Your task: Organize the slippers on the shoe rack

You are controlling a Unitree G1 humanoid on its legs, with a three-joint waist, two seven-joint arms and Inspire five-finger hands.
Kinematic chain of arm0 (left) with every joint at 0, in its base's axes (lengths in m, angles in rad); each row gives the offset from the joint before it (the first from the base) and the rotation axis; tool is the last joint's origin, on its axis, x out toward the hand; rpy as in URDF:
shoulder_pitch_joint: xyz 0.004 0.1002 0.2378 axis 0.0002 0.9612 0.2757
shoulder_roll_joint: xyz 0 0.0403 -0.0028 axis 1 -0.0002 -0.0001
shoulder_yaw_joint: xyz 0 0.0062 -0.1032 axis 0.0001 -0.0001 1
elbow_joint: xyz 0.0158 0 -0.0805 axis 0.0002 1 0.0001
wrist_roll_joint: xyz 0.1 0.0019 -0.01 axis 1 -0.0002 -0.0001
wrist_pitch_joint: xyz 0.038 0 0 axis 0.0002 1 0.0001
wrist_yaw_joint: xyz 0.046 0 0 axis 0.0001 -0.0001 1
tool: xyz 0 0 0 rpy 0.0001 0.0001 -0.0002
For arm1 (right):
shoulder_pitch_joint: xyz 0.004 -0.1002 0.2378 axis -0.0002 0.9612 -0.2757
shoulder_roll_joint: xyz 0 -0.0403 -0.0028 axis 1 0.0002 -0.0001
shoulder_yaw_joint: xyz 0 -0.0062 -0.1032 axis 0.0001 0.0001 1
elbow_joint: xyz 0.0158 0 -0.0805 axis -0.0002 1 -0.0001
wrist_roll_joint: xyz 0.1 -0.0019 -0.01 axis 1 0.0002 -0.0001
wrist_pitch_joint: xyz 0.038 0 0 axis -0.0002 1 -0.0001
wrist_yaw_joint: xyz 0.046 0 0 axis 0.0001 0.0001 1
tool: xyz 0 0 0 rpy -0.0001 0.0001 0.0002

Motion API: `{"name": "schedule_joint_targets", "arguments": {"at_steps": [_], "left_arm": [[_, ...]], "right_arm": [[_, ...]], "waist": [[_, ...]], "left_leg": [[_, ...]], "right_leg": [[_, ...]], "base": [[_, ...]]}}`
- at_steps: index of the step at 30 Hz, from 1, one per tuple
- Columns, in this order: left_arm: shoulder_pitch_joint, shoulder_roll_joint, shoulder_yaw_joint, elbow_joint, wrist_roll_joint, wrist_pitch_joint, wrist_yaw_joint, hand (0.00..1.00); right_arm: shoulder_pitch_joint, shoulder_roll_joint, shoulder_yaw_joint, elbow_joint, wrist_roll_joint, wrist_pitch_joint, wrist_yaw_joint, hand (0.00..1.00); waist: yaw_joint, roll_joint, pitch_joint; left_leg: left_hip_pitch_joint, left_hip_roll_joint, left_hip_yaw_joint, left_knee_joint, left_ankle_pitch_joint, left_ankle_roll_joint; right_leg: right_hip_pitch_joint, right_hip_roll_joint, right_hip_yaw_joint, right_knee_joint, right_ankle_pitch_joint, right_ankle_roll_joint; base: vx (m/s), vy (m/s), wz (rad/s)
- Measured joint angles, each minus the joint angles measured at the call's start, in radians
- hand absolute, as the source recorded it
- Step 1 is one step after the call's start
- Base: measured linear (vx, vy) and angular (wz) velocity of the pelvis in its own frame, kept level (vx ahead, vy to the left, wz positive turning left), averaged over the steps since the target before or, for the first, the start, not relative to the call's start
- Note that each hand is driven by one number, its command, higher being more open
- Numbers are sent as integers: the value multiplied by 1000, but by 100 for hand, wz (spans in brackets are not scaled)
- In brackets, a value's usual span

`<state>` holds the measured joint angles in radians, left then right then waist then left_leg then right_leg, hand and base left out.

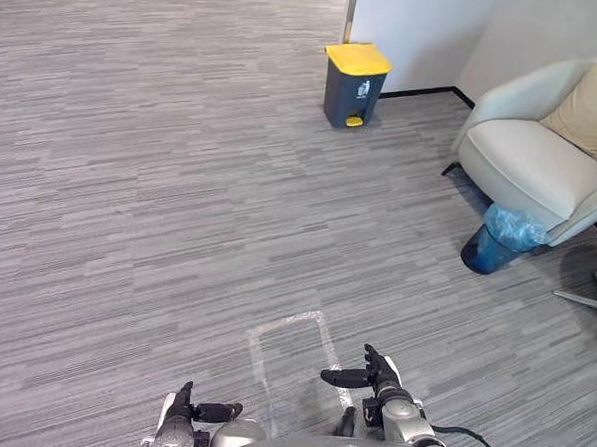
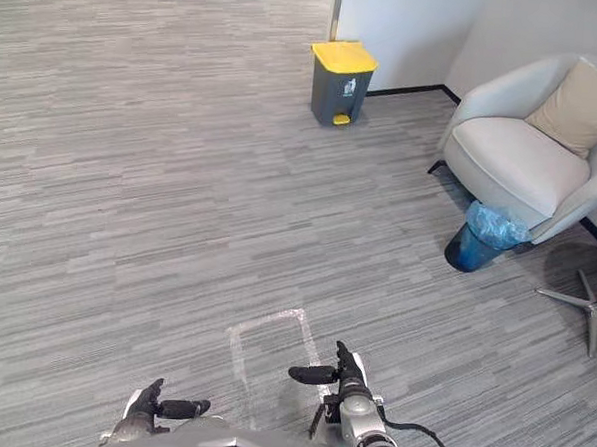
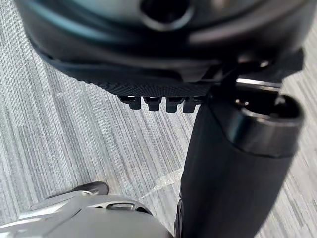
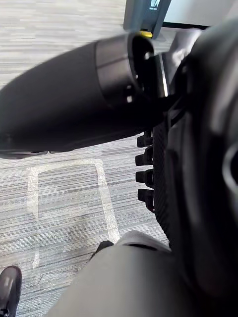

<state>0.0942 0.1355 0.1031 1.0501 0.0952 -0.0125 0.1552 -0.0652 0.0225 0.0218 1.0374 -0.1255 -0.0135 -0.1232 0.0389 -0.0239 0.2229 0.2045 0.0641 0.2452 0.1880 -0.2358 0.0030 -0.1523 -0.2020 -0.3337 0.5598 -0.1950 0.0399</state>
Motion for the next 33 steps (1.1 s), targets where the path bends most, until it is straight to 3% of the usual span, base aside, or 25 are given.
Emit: {"name": "schedule_joint_targets", "arguments": {"at_steps": [1, 2, 4, 6, 7, 8, 9, 10, 11, 12, 14, 16, 17, 18, 19, 23, 27, 28, 30, 33], "left_arm": [[-2, 6, 0, 1, -1, 0, -2, 100], [-6, 5, 0, 11, -4, 1, -2, 100], [-11, -20, 0, 16, -6, 2, -8, 100], [-19, -23, 0, 17, -4, 1, -11, 100], [-35, -17, -1, 17, 0, -1, -16, 100], [-40, -10, 1, 10, 4, -1, -17, 100], [-39, -11, 2, 6, 5, -1, -17, 100], [-26, -19, 21, -12, 5, -2, -16, 100], [-21, -35, 56, -25, -2, -7, -16, 100], [-20, -39, 70, -31, -6, -10, -18, 100], [-12, -38, 71, -45, -7, -21, -21, 100], [-14, -42, 70, -44, -7, -22, -20, 100], [-20, -47, 71, -41, -8, -20, -18, 100], [-24, -38, 71, -31, -8, -17, -14, 100], [-27, -30, 71, -25, -8, -18, -12, 100], [-28, -19, 71, -13, -7, 1, -11, 100], [-47, -23, 65, 8, -4, 3, -14, 100], [-51, -22, 59, 15, -5, 4, -13, 100], [-50, -21, 41, 30, -5, 5, -13, 100], [-55, -25, 14, 35, -5, 5, -16, 100]], "right_arm": [[-3, 3, 1, 1, -1, 2, 5, 100], [-8, -7, 2, 2, -5, 1, 6, 100], [-12, -29, 0, 6, -11, -1, 7, 100], [-14, -28, -1, 2, -11, -1, 7, 100], [-12, -28, -3, 0, -10, 4, 7, 100], [0, -31, -8, 0, -10, 9, 6, 100], [4, -33, -10, -1, -10, 9, 5, 100], [17, -32, -10, -5, -9, 9, 3, 100], [22, -32, -14, -2, -9, 11, 2, 100], [23, -31, -24, 1, -8, 13, 2, 100], [27, -32, -46, 4, 4, 16, -4, 100], [27, -35, -53, 4, 11, 16, -14, 100], [30, -39, -56, -2, 11, 16, -16, 100], [36, -36, -60, -5, 11, 16, -18, 100], [38, -31, -61, -6, 11, 14, -18, 100], [48, 3, -81, -7, 11, 17, -13, 100], [48, 18, -81, -13, 11, 16, -8, 100], [45, 17, -80, -10, 10, 16, -8, 100], [34, 9, -74, 2, 10, 16, -9, 100], [9, -18, -54, 30, 9, 14, -9, 100]], "waist": [[1, -13, 1], [2, -2, 9], [-5, 38, 13], [-12, 41, 13], [-18, 31, 14], [-17, 18, 15], [-15, 17, 14], [-1, 24, 13], [15, 28, 11], [19, 35, 8], [25, 21, 13], [26, 24, 12], [31, 35, 9], [37, 32, -1], [28, 15, -10], [30, -10, -26], [30, -3, -31], [30, -1, -32], [22, 8, -34], [2, 32, -39]], "left_leg": [[0, -8, 8, -2, -1, -14], [6, -2, 4, 0, -9, -27], [5, 26, -7, -6, -2, -37], [5, 34, -15, -8, 3, -46], [-5, 43, -41, 41, 8, -55], [-58, 64, -68, 191, 8, -56], [-78, 77, -70, 247, 8, -57], [-172, 127, -65, 472, 8, -83], [-218, 161, -66, 570, -24, -90], [-233, 168, -64, 578, -46, -83], [-274, 141, -74, 469, -100, -68], [-292, 92, -166, 278, -80, -74], [-286, 63, -234, 222, -2, -93], [-258, 26, -235, 200, -1, -77], [-258, 11, -222, 207, -6, -84], [-225, -20, -173, 235, -1, -73], [-171, -27, -92, 179, -9, -57], [-156, -26, -71, 161, -9, -57], [-116, -22, -28, 103, -3, -31], [-93, 0, 21, 49, 5, -18]], "right_leg": [[-3, 25, -23, -145, 78, -12], [11, 39, -27, -165, 100, -45], [16, 85, -17, -194, 101, -65], [20, 95, -17, -196, 91, -68], [46, 100, -31, -218, 73, -64], [97, 113, -43, -266, 72, -63], [110, 117, -44, -282, 74, -60], [159, 147, -37, -326, 71, -71], [179, 167, -20, -339, 68, -76], [190, 172, -9, -342, 67, -77], [207, 162, 47, -347, 72, -66], [196, 152, 114, -335, 68, -38], [180, 152, 160, -315, 57, -20], [168, 142, 202, -306, 57, -1], [164, 131, 212, -310, 59, 2], [167, 96, 297, -311, 61, 6], [129, 90, 340, -287, 73, 27], [117, 89, 323, -276, 76, 32], [96, 74, 188, -264, 83, 28], [81, 60, -50, -260, 110, -20]], "base": [[245, -124, -27], [240, -102, -36], [222, -102, -38], [211, -146, -7], [218, -186, 26], [150, -145, 30], [153, -99, 11], [143, -32, -23], [177, 21, -37], [115, 62, -54], [124, 143, -84], [130, 242, -103], [178, 323, -102], [196, 338, -90], [168, 225, -56], [157, 191, -68], [73, 92, -67], [56, 2, -98], [54, -32, -87], [15, -59, -54]]}}
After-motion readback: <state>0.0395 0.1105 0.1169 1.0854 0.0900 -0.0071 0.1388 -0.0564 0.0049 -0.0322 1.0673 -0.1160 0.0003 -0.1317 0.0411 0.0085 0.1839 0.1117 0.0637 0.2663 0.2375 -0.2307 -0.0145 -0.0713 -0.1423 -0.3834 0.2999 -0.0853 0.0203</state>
